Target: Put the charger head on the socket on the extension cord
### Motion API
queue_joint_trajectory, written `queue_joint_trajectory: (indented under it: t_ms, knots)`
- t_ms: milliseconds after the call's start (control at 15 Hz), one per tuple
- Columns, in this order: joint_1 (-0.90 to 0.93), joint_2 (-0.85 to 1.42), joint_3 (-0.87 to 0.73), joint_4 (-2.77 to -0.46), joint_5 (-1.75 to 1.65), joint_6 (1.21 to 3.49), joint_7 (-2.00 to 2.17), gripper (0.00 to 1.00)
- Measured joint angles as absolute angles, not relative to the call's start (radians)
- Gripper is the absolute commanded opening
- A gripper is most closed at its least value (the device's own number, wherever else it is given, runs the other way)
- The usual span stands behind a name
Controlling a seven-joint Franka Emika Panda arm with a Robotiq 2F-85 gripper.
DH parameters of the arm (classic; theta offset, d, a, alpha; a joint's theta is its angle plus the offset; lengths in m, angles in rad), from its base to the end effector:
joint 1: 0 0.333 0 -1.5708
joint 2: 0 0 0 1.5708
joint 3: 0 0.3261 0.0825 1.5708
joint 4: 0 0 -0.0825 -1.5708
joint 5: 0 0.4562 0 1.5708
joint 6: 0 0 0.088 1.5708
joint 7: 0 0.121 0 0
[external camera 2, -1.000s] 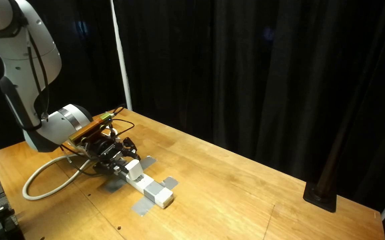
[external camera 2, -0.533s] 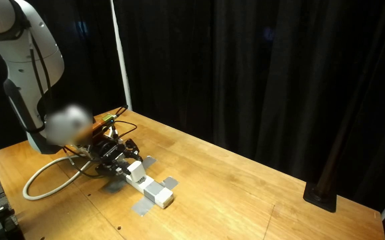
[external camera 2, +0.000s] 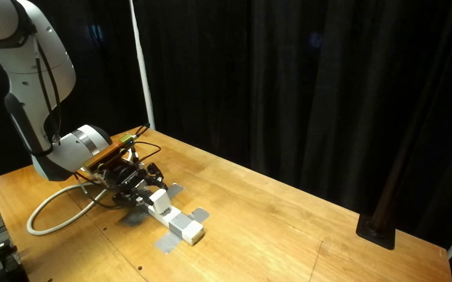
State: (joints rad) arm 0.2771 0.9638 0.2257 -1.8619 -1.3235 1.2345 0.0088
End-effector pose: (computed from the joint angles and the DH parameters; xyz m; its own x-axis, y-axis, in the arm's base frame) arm 0.5064 0.1369 -0.0222 0.2751 -0.0426 -0.9605 0.9585 0.0904 0.2705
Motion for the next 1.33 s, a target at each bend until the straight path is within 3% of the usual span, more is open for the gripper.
queue_joint_trajectory:
  t_ms: [667,1333]
  knots:
    - [0.277,0.964,0.246,-1.847,-1.306,1.242,0.058,0.23]
    - [0.271,0.966,0.206,-1.767,-1.411,1.433,0.113,0.23]
